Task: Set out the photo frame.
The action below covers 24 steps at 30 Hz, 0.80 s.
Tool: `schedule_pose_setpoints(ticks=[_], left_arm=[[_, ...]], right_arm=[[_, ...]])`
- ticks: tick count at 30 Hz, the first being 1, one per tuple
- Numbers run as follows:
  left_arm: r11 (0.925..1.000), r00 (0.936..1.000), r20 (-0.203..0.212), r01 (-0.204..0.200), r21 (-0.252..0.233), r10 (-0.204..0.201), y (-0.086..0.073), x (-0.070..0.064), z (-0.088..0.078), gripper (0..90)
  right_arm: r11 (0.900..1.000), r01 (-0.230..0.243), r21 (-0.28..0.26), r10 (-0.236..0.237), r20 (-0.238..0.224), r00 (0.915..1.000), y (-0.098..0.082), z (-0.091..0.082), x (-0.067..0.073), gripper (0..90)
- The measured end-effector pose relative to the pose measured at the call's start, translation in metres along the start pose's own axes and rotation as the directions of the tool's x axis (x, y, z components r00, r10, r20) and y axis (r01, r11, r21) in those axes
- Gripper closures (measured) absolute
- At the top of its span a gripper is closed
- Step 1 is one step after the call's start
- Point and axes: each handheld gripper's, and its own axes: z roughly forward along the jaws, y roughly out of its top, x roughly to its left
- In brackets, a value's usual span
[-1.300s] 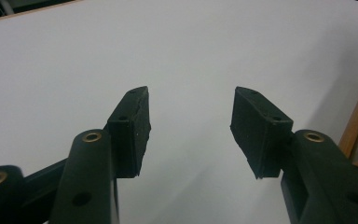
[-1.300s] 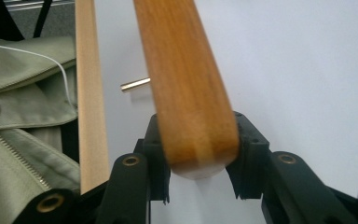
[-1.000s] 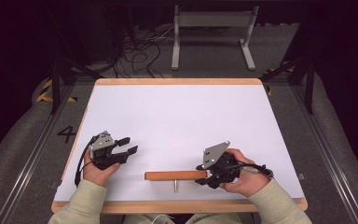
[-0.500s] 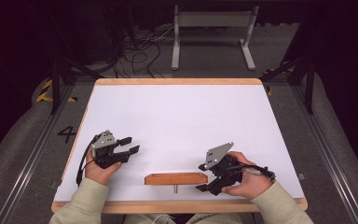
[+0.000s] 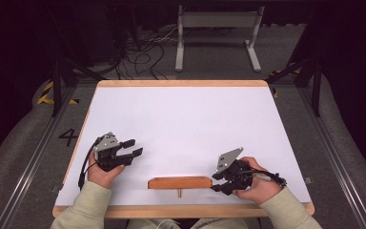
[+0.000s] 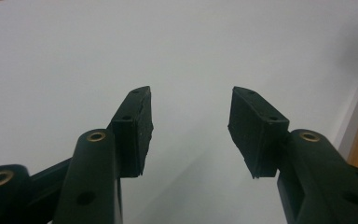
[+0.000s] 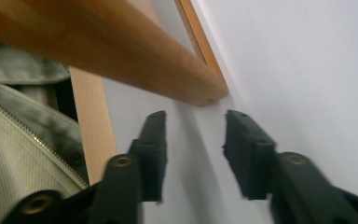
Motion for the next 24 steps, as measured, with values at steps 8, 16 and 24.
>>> schedule_pose_setpoints(ticks=[8, 16, 24], left_arm=[[1.0000, 1.0000, 0.004, 0.004, 0.003, -0.004, 0.000, 0.000, 0.000, 50.2], [1.0000, 1.0000, -0.003, -0.003, 0.002, 0.003, 0.000, 0.000, 0.000, 50.1], [1.0000, 0.9999, -0.006, -0.008, 0.002, 0.008, 0.000, 0.000, -0.001, 50.1]], right_arm=[[0.999, 0.038, 0.017, -0.038, -0.033, 0.9987, -0.002, 0.008, 0.001, 89.0], [0.999, 0.036, -0.027, -0.038, -0.083, 0.9958, 0.000, 0.024, 0.002, 90.0], [0.996, -0.027, -0.087, 0.024, -0.034, 0.9991, 0.001, 0.030, -0.007, 90.0]])
